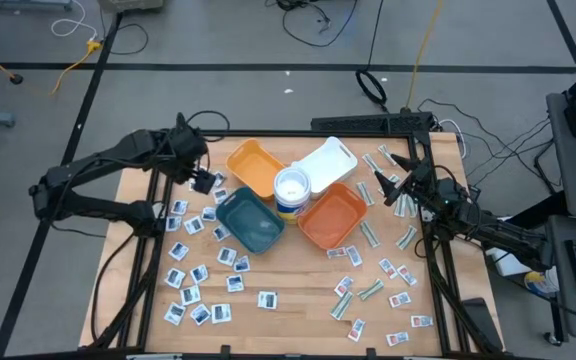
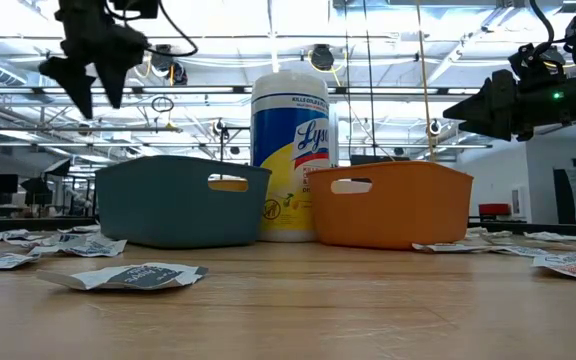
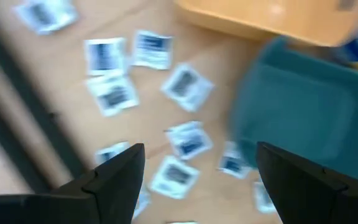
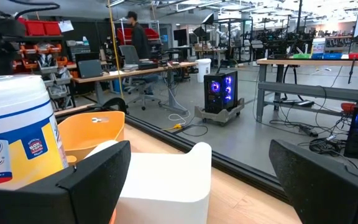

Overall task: Pick & Place First Aid Supplies
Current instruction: Put the black pad into the yellow bin

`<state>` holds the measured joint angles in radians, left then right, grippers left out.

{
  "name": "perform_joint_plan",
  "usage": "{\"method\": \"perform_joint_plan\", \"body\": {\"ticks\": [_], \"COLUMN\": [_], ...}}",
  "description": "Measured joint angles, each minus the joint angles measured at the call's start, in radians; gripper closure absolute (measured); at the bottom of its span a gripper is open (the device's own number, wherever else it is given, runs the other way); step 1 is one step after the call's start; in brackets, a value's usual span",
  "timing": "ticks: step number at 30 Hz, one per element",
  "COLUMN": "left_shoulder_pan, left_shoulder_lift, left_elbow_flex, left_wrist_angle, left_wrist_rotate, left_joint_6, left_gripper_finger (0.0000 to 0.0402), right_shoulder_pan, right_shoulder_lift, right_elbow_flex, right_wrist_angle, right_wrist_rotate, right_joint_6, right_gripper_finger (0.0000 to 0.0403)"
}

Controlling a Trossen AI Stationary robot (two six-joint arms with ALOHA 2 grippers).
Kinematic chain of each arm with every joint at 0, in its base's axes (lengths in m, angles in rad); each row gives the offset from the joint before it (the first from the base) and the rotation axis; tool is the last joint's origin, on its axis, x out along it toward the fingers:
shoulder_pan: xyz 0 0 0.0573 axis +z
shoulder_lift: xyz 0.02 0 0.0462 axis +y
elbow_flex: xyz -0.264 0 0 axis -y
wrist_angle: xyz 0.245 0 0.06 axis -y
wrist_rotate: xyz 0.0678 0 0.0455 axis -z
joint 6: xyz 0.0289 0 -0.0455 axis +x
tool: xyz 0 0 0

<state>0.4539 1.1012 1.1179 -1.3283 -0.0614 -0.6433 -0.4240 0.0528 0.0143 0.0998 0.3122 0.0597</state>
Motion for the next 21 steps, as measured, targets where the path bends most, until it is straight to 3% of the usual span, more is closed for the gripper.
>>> {"method": "perform_joint_plan", "body": {"ticks": [4, 12, 21], "left_shoulder_pan": [0.01, 0.058, 0.271], "left_shoulder_lift": [0.009, 0.082, 0.176], "left_elbow_flex": [0.0, 0.0, 0.0], "left_wrist_angle": [-0.07, -0.105, -0.065], "left_wrist_rotate": [-0.069, -0.078, -0.083], "left_joint_6": [-0.031, -0.041, 0.076], "left_gripper_finger": [0.0092, 0.0092, 0.0092], "right_shoulder_pan": [0.0, 0.0, 0.0], "right_shoulder_lift": [0.0, 0.0, 0.0], "right_elbow_flex": [0.0, 0.0, 0.0], "right_wrist_angle": [0.0, 0.0, 0.0], "right_wrist_rotate": [0.0, 0.0, 0.0], "right_joint_6": [0.0, 0.0, 0.0], "right_gripper_finger": [0.0026, 0.0026, 0.0026]}}
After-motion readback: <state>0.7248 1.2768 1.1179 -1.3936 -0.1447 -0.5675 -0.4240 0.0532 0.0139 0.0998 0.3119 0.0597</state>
